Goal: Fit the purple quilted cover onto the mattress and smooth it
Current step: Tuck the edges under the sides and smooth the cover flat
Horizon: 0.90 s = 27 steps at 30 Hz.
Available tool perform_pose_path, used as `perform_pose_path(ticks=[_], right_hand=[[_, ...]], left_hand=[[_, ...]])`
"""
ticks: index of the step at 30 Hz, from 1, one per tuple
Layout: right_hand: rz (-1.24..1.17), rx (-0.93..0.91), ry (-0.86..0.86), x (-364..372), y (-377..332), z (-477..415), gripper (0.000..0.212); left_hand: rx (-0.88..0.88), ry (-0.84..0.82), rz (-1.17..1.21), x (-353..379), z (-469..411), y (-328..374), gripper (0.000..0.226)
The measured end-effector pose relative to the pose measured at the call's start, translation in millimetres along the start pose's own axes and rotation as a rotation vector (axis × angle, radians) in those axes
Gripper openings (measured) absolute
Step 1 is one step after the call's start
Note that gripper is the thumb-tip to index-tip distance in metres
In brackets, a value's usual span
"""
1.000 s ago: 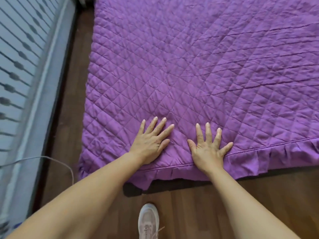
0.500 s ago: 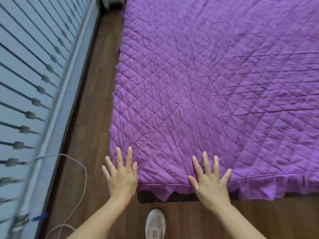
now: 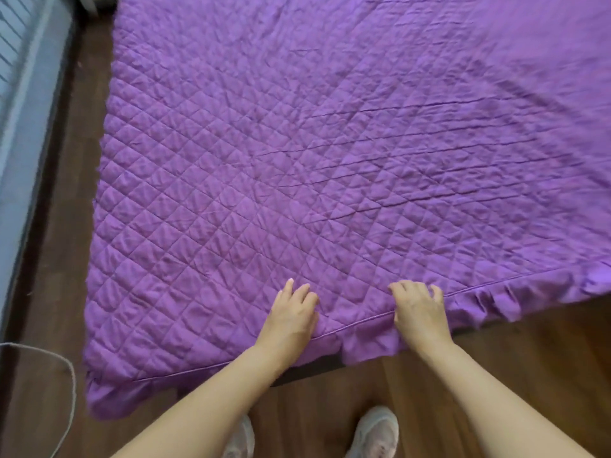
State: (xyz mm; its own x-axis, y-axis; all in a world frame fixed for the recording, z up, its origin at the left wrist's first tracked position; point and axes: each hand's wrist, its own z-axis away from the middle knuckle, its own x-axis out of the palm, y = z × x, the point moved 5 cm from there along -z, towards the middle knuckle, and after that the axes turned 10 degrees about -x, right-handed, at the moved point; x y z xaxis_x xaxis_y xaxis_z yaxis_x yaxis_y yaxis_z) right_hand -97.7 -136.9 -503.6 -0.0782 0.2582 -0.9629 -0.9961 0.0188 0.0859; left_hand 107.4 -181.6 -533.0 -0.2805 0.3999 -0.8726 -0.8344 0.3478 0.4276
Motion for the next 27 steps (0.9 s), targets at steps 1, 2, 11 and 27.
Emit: perform_pose_path(ticks=[1,2,11,27], right_hand=[[0.030,0.006,-0.039,1,16,2,0.030],[0.055,0.001,-0.086,6,36,2,0.037],[0.220,-0.332,-0.150,21,95,-6,0.030],[0.096,-0.448,-0.047,32,114,2,0.037]], left_hand=[[-0.038,-0.087,0.008,10,-4,12,0.026],[-0.059,-0.126,-0.015,18,-11,29,0.027],[-0.227,-0.200,-0.251,62,-49,109,0.023],[-0.199,0.032,-0.251,66,-40,135,0.039]])
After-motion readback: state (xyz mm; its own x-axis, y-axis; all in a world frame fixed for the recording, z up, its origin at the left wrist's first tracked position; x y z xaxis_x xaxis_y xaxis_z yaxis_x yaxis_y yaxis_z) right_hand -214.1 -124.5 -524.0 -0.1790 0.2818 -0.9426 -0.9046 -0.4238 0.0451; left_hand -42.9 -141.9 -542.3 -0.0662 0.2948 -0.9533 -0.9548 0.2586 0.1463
